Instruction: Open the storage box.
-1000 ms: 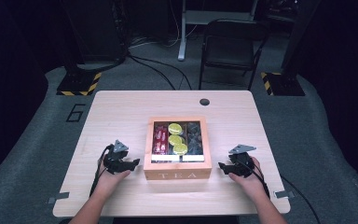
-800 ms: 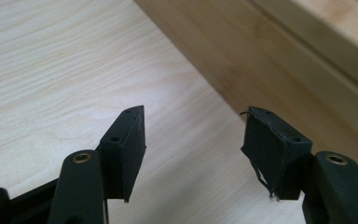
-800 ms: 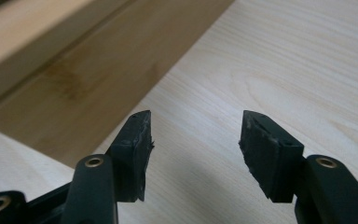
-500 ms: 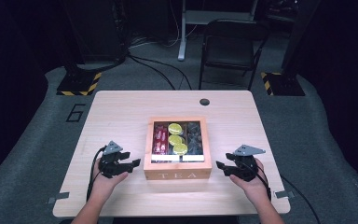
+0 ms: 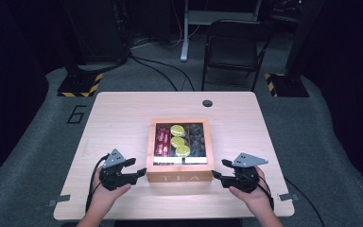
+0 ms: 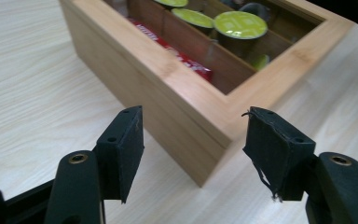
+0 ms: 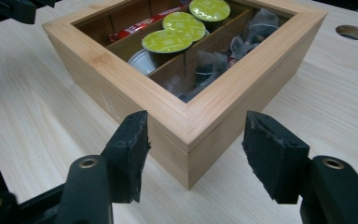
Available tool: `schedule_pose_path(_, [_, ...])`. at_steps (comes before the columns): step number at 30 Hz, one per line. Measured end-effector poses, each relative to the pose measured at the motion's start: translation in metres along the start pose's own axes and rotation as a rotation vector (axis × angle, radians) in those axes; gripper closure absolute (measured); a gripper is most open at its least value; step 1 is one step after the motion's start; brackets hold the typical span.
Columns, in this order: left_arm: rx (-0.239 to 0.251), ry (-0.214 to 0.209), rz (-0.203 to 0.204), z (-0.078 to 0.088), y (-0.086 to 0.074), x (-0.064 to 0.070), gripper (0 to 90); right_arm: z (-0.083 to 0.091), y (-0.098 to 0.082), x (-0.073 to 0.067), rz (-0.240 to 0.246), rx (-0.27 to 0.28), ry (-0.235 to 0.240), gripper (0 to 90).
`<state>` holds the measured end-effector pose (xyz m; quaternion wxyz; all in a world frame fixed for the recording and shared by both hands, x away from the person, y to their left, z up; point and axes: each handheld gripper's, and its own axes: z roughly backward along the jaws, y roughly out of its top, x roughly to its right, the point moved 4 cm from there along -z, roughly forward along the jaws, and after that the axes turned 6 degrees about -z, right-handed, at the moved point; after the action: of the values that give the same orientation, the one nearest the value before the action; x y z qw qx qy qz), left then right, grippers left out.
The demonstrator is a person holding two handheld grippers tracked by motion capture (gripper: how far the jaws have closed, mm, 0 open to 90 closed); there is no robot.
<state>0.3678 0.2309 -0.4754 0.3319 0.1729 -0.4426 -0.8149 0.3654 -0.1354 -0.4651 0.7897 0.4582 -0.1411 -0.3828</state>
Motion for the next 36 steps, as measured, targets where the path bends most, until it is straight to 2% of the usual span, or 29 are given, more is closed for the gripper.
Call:
schedule_pose_path(3, [0.001, -0.003, -0.019, -0.001, 0.0, 0.005, 35.1, -0.006, -0.002, -0.002, 0.014, -0.014, -0.013, 37.1])
schedule_pose_path(4, [-0.006, -0.018, -0.021, -0.004, -0.001, 0.009, 34.9, -0.009, -0.004, -0.001, 0.015, -0.027, -0.016, 37.0])
schedule_pose_path(7, [-0.022, -0.028, -0.033, -0.009, -0.002, 0.013, 35.0, -0.018, -0.01, 0.001, 0.017, -0.052, -0.004, 38.5])
schedule_pose_path(8, [-0.052, -0.039, -0.045, -0.015, -0.004, 0.017, 35.6, -0.021, -0.013, 0.001, 0.029, -0.064, -0.016, 39.3])
schedule_pose_path(14, [-0.094, -0.011, -0.085, -0.027, -0.008, 0.021, 41.0, -0.029, -0.015, 0.0, 0.071, -0.071, -0.041, 44.0])
schedule_pose_path(18, [-0.119, 0.016, -0.092, -0.032, -0.01, 0.021, 43.0, -0.034, -0.017, 0.002, 0.083, -0.083, -0.024, 45.8])
schedule_pose_path(19, [-0.123, 0.018, -0.089, -0.033, -0.01, 0.02, 44.4, -0.036, -0.018, 0.001, 0.079, -0.083, -0.024, 47.3])
schedule_pose_path(22, [-0.123, 0.014, -0.085, -0.033, -0.011, 0.02, 44.2, -0.037, -0.019, -0.001, 0.112, -0.103, -0.026, 48.2])
schedule_pose_path(24, [-0.124, 0.015, -0.086, -0.033, -0.011, 0.02, 44.5, -0.038, -0.019, 0.0, 0.116, -0.102, -0.029, 48.2])
schedule_pose_path(28, [-0.123, 0.015, -0.089, -0.033, -0.011, 0.02, 44.5, -0.038, -0.019, 0.0, 0.107, -0.102, -0.013, 48.2])
schedule_pose_path(36, [-0.126, 0.021, -0.094, -0.033, -0.011, 0.02, 44.5, -0.038, -0.019, 0.0, 0.1, -0.102, -0.017, 48.3])
